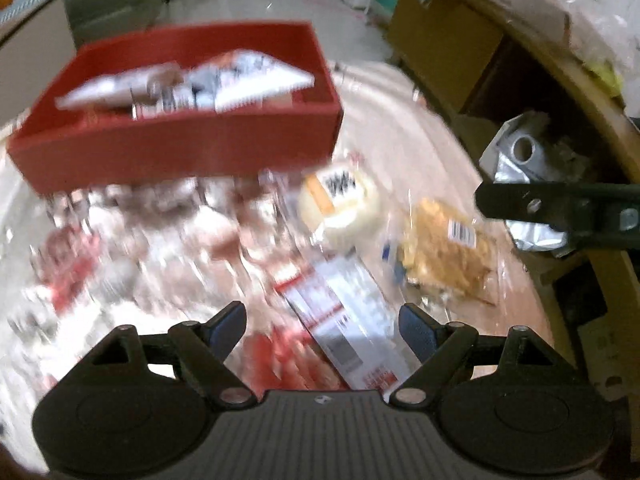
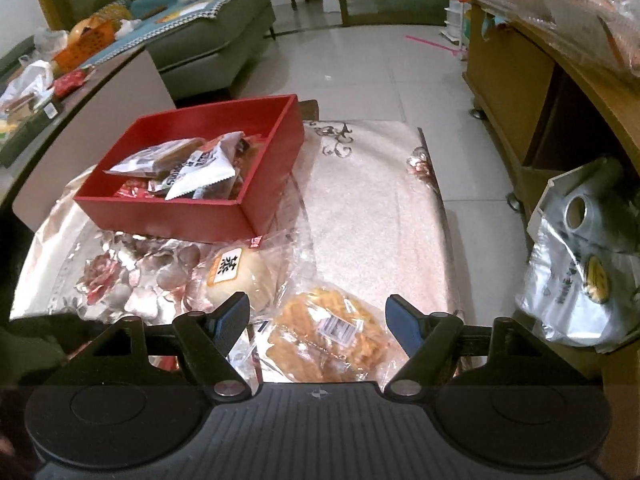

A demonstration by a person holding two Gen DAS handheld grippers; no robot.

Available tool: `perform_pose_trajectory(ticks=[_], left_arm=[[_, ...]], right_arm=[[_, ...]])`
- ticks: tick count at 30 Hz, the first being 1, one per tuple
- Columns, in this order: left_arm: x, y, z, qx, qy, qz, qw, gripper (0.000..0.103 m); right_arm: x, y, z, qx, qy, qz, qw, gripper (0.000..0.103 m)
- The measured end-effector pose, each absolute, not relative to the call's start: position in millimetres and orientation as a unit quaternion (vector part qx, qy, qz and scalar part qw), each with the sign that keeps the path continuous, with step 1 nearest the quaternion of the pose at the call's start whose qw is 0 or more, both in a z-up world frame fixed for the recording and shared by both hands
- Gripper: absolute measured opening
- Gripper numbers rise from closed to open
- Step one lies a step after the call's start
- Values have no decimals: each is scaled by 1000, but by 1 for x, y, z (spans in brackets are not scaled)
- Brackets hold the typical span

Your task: Organize snacks

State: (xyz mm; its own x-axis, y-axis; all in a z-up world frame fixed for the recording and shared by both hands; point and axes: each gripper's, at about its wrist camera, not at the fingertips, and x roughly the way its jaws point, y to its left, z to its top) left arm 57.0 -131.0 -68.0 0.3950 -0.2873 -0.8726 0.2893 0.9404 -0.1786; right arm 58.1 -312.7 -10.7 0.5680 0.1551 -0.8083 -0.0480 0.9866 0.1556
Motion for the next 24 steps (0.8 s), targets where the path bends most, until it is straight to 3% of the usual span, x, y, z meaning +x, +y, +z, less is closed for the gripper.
perform_pose_trajectory(ticks=[6, 16, 18, 24], left_arm=[[67, -128, -58, -45, 514, -153, 843, 78], [108, -164, -59, 11, 495, -203, 845, 78], [115, -168, -66, 11, 498, -207, 842, 82], [134, -171, -84, 14, 500, -207, 841, 89]], right_arm=[[59, -323, -18, 58, 476, 69, 875, 81], [60, -338, -33, 50, 503, 77, 860, 82], [61, -340, -36, 48, 508, 74, 857, 87], [69, -336, -45, 36, 522, 83, 848, 87]])
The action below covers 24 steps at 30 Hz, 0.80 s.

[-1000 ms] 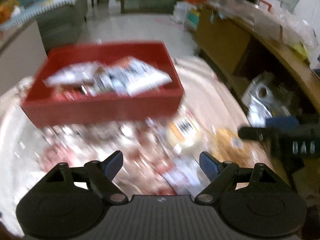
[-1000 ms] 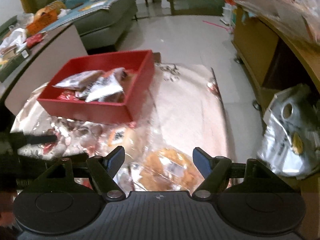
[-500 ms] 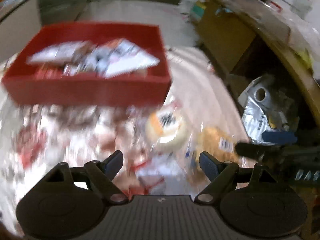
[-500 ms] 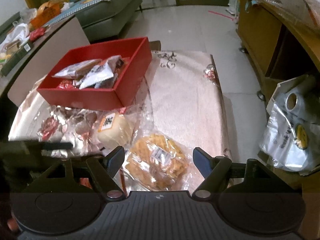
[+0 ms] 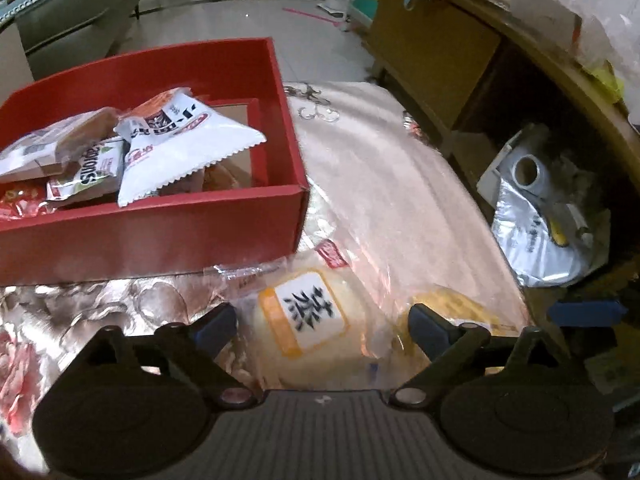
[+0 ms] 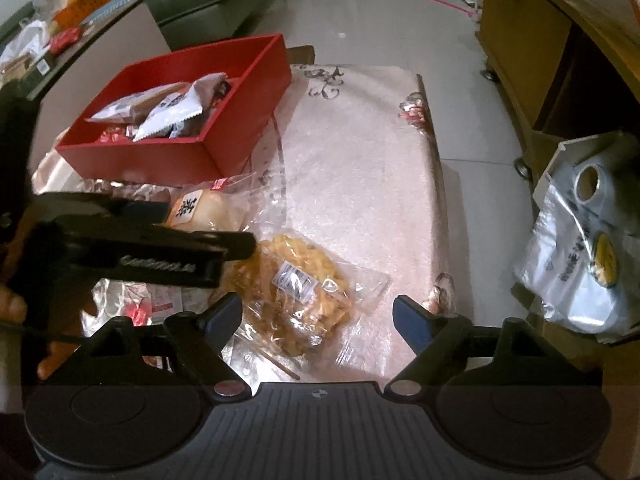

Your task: Organize snacks

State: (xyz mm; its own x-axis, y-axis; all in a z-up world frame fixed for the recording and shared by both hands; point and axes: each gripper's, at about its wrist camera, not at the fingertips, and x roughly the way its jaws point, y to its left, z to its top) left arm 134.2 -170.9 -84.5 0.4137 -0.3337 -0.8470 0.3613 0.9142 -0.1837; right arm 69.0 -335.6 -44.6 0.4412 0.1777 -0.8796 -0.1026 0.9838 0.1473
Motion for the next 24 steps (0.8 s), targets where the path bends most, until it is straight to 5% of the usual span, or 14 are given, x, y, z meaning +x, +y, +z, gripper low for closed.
perform_pose_trajectory(ticks=[8, 24], left_arm=[[129, -144, -75, 10, 508, -184, 842, 60], [105, -84, -73, -24, 528, -159, 834, 55]], right_arm=[[82, -328, -60, 14, 536, 87, 840, 87], [106, -286, -86, -20, 545, 78, 834, 103]])
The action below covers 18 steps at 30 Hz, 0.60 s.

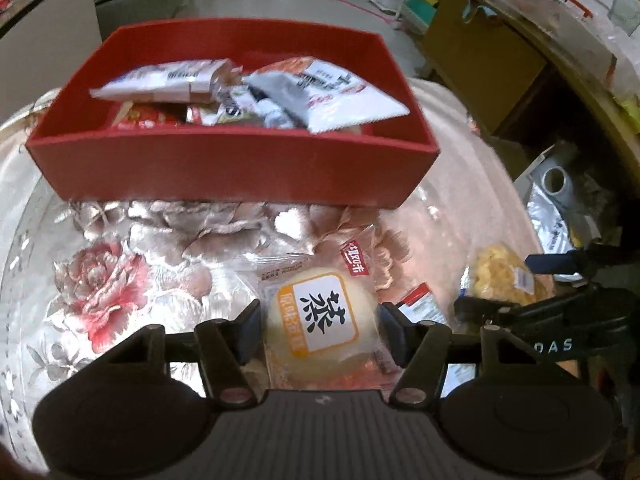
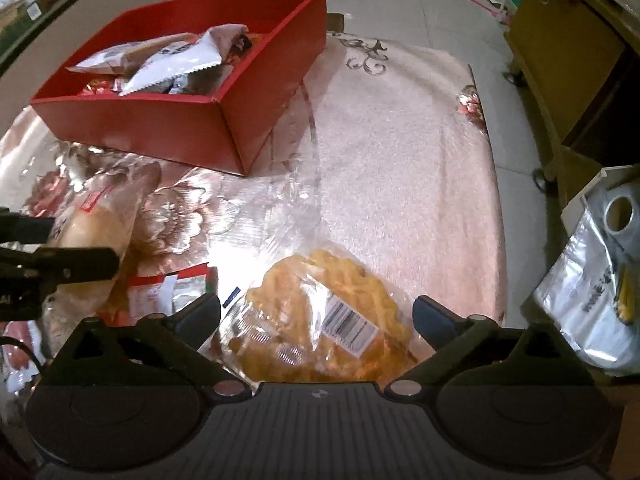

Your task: Organize snacks

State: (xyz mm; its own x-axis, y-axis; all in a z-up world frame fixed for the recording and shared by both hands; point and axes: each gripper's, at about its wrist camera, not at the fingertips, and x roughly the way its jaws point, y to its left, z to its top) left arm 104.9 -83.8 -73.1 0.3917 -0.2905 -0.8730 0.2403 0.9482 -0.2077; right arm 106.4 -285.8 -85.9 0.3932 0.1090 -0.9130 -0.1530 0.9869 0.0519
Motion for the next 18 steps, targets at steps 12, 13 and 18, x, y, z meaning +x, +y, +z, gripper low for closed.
perform_pose_trajectory(ticks=[12, 13, 18], left_arm=[[104, -83, -69, -21, 519, -167, 838, 55], [104, -82, -66, -24, 516, -168, 840, 55], [104, -79, -53, -39, 504, -169, 846, 55]], right_arm=[[96, -280, -80, -4, 543, 79, 836, 91], [94, -280, -75, 1, 537, 80, 840, 91], [93, -275, -53, 16, 509, 93, 856, 90]])
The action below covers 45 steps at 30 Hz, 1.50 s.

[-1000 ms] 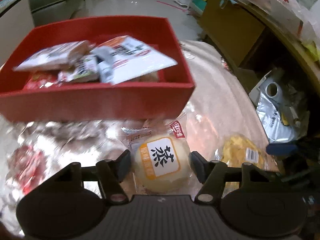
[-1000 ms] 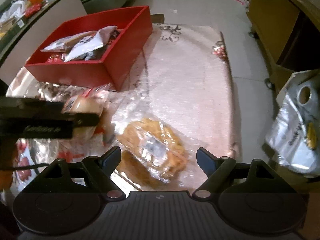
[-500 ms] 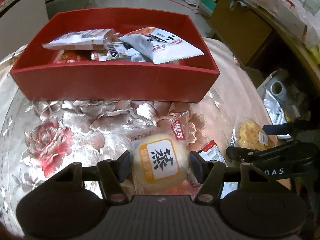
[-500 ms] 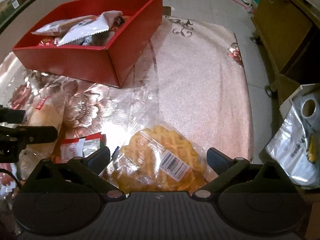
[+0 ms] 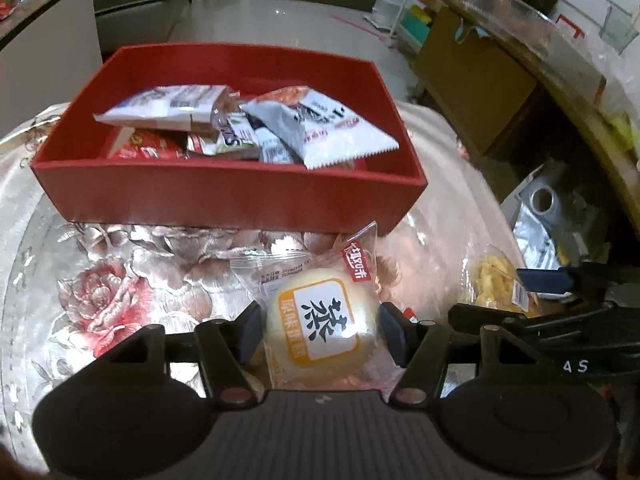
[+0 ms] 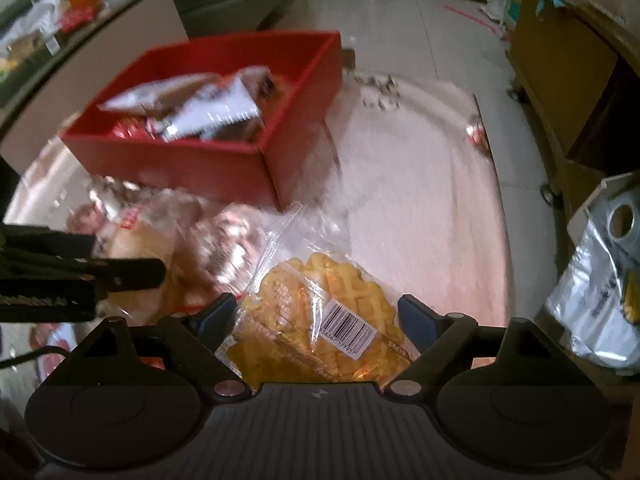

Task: Organize snacks
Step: 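Lift the bread bun and waffle bag and carry them over the red box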

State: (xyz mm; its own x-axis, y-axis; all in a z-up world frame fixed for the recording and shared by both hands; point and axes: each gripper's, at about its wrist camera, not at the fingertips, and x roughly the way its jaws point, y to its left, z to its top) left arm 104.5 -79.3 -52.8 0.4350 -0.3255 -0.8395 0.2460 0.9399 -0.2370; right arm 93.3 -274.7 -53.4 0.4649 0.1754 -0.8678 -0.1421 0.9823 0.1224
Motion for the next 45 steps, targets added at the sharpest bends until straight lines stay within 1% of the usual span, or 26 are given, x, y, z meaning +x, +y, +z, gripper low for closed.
perform_pose_trajectory(ticks=[7, 29, 45], left_arm=[[107, -72, -41, -50, 490, -165, 854, 54], [112, -46, -13, -46, 435, -124, 891, 54], [125, -26, 16, -59, 384, -94, 917, 54]], right_arm=[[92, -260, -28, 17, 483, 116, 868, 90], [109, -230, 0, 5, 440, 124, 889, 90], [127, -215, 26, 33, 397, 135, 907, 90]])
